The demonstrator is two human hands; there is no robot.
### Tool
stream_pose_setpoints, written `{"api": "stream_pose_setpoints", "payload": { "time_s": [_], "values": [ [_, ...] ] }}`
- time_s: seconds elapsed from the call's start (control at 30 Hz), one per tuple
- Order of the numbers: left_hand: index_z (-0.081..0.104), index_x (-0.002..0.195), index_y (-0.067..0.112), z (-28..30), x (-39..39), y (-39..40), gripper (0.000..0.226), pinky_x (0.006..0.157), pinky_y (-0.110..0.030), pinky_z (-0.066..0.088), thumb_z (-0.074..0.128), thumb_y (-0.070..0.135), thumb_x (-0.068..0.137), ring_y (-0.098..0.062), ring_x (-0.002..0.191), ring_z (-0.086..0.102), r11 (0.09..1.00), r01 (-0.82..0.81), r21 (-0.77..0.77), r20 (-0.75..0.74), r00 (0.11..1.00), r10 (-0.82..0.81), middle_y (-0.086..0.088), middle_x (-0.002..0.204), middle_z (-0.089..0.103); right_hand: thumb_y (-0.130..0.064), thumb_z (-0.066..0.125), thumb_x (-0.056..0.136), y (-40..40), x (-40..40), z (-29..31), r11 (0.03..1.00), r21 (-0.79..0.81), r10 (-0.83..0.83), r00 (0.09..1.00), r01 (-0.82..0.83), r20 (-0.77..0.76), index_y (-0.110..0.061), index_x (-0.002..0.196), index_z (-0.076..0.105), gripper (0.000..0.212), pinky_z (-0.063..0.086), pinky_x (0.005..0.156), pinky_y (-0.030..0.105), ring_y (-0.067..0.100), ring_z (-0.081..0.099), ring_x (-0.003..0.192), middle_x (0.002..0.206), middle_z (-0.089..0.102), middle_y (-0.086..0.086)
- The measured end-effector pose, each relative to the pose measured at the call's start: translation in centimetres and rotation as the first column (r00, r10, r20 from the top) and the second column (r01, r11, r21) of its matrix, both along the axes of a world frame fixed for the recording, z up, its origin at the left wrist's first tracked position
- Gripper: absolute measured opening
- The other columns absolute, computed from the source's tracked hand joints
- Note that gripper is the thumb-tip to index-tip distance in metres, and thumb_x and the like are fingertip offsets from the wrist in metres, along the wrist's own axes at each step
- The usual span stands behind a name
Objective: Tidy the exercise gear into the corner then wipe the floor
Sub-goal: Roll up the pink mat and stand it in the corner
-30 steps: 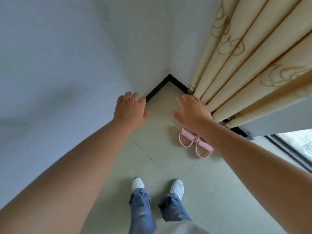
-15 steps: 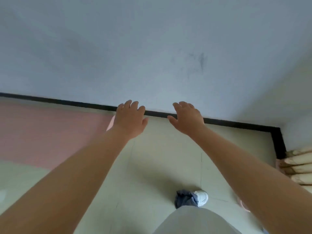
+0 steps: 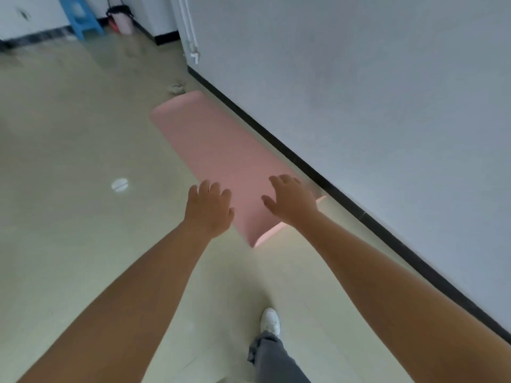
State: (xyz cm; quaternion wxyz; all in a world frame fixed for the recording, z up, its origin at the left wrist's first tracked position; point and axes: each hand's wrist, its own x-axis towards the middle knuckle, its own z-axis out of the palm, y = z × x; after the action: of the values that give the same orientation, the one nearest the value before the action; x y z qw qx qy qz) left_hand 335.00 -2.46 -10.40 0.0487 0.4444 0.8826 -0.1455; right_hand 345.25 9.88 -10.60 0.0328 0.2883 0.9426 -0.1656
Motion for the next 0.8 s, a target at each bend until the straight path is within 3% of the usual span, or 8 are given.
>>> {"api": "stream_pose_setpoints", "payload": {
  "time_s": [0.17, 0.4, 0.8],
  "values": [
    [0.041, 0.136, 0.011, -0.6, -7.8, 0.3, 0.046, 0.113, -0.040, 0.024, 0.036, 0.037, 0.098, -0.031, 0.140, 0.026, 0.997, -0.076, 0.035, 0.023, 0.997, 0.075, -0.012, 0.148, 0.035, -0.036, 0.042, 0.096, 0.2, -9.9, -0.5, 0.997, 0.007, 0.076, 0.997, -0.076, -0.029, -0.010, 0.137, 0.037, 0.049, 0.039, 0.103, 0.039, 0.027, 0.043, 0.128, 0.138, 0.046, 0.010],
    [0.038, 0.139, 0.012, -0.9, -22.2, 7.1, 0.046, 0.114, -0.041, 0.023, 0.035, 0.035, 0.099, -0.030, 0.142, 0.022, 0.999, -0.043, -0.019, 0.031, 0.999, 0.043, -0.011, 0.149, 0.033, -0.036, 0.042, 0.096, 6.0, -24.2, -1.8, 0.994, -0.045, 0.101, 0.994, -0.099, 0.048, -0.012, 0.139, 0.036, 0.049, 0.038, 0.103, 0.038, 0.028, 0.039, 0.131, 0.140, 0.043, 0.009],
    [0.041, 0.136, 0.010, -2.6, -43.4, 13.8, 0.044, 0.109, -0.040, 0.029, 0.037, 0.032, 0.099, -0.030, 0.138, 0.028, 0.994, 0.078, -0.071, 0.066, 0.995, -0.074, -0.012, 0.144, 0.038, -0.032, 0.042, 0.097, 13.4, -42.9, -3.4, 0.996, -0.079, -0.039, 0.991, 0.050, 0.128, -0.011, 0.139, 0.036, 0.048, 0.038, 0.104, 0.040, 0.029, 0.039, 0.132, 0.141, 0.043, 0.010]
  ]
}}
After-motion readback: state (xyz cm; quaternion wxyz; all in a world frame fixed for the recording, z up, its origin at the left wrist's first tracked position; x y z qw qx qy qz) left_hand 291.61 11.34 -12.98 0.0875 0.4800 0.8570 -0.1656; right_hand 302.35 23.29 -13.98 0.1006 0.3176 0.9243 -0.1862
